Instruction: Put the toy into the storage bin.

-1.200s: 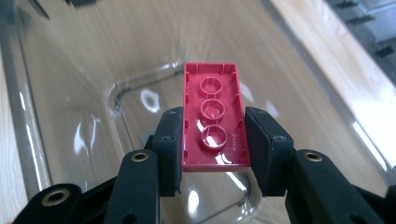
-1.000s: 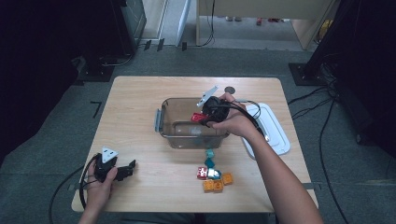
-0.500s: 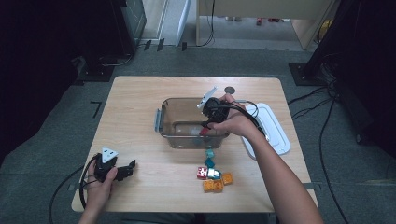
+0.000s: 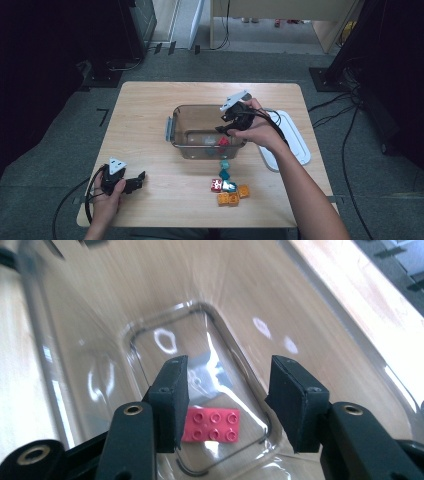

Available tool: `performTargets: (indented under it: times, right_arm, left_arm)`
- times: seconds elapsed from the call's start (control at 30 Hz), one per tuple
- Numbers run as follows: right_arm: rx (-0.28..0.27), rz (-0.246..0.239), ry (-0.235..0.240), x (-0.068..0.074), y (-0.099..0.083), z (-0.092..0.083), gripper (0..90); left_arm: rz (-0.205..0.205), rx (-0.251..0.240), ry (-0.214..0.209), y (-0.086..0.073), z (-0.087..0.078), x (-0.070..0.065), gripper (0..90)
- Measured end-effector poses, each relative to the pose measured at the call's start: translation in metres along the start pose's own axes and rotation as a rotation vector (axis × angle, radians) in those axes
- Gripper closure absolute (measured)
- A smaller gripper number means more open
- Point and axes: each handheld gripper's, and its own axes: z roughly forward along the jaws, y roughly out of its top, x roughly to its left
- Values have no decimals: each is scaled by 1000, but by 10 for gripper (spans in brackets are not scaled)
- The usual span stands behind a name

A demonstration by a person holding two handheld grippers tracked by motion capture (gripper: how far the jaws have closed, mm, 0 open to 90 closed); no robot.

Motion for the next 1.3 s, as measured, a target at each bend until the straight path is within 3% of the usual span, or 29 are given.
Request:
performTargets:
  times: [0.3, 0.53, 0.93, 1.3]
  right_arm:
    - [-146, 17, -6, 5, -14, -31, 425]
    - [-224, 50, -17, 11, -28, -54, 329]
    - [-307, 77, -37, 29, -62, -84, 277]
    - [-340, 114, -27, 53, -108, -86, 295]
  left_arm:
    - [0, 0, 0, 0, 0, 0, 124]
    - [0, -1, 1, 0, 0, 0, 123]
    - [1, 0, 0, 0, 0, 0, 123]
    - [0, 0, 0, 0, 0, 0, 123]
